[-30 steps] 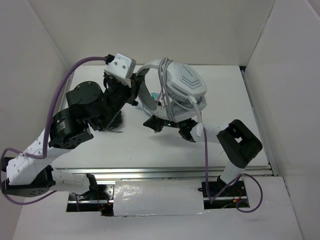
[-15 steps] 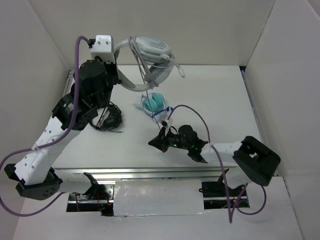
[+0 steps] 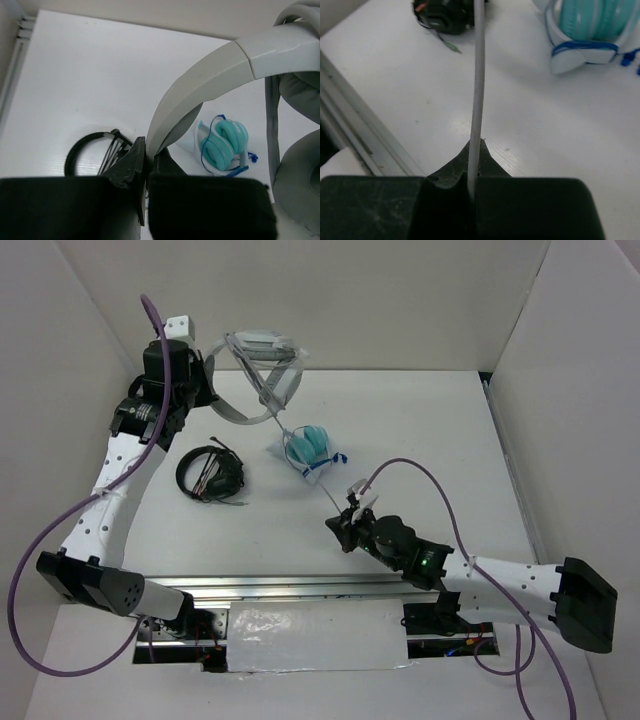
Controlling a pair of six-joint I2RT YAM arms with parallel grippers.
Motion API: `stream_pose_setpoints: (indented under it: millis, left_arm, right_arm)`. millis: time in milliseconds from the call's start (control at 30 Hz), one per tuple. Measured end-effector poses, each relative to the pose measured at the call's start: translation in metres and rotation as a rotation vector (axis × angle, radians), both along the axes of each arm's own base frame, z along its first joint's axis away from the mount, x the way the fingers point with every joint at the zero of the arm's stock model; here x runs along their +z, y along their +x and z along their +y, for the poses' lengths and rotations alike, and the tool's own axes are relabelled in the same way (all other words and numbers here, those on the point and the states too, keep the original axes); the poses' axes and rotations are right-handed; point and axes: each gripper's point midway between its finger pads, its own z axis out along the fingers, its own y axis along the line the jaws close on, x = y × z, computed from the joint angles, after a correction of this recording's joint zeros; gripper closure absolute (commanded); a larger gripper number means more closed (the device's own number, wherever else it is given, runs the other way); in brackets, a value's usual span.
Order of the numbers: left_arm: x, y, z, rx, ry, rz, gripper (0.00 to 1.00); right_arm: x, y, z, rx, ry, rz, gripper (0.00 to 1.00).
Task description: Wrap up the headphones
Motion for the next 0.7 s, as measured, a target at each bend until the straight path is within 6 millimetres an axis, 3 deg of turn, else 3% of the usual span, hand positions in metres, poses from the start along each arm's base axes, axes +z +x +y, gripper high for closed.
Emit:
stream_pose_setpoints:
  millis: [200,300,533,700]
  left_arm:
    - [-0.036,0.009,0.008,-0.078,-0.158,0.074,1.00]
    - [-0.040,0.009,0.012,-0.103,-0.213,0.088,1.00]
    - [-0.033,0.012,0.018,-0.094,-0.234,0.065,1.00]
    - [-0.044,0.012,0.027,-0.051,-0.219,0.082,1.00]
  right_arm:
    - [-0.032,0.026,-0.025,-0.156,-0.159,0.027,1.00]
    - [-0.047,0.037,-0.028,-0.187,-0.221,0.046,1.00]
    - [-0.042,0.048,-0.026,-0.211,-0.242,0.038,1.00]
    - [-0.027,0.048,-0.033,-0.227,-0.234,0.004,1.00]
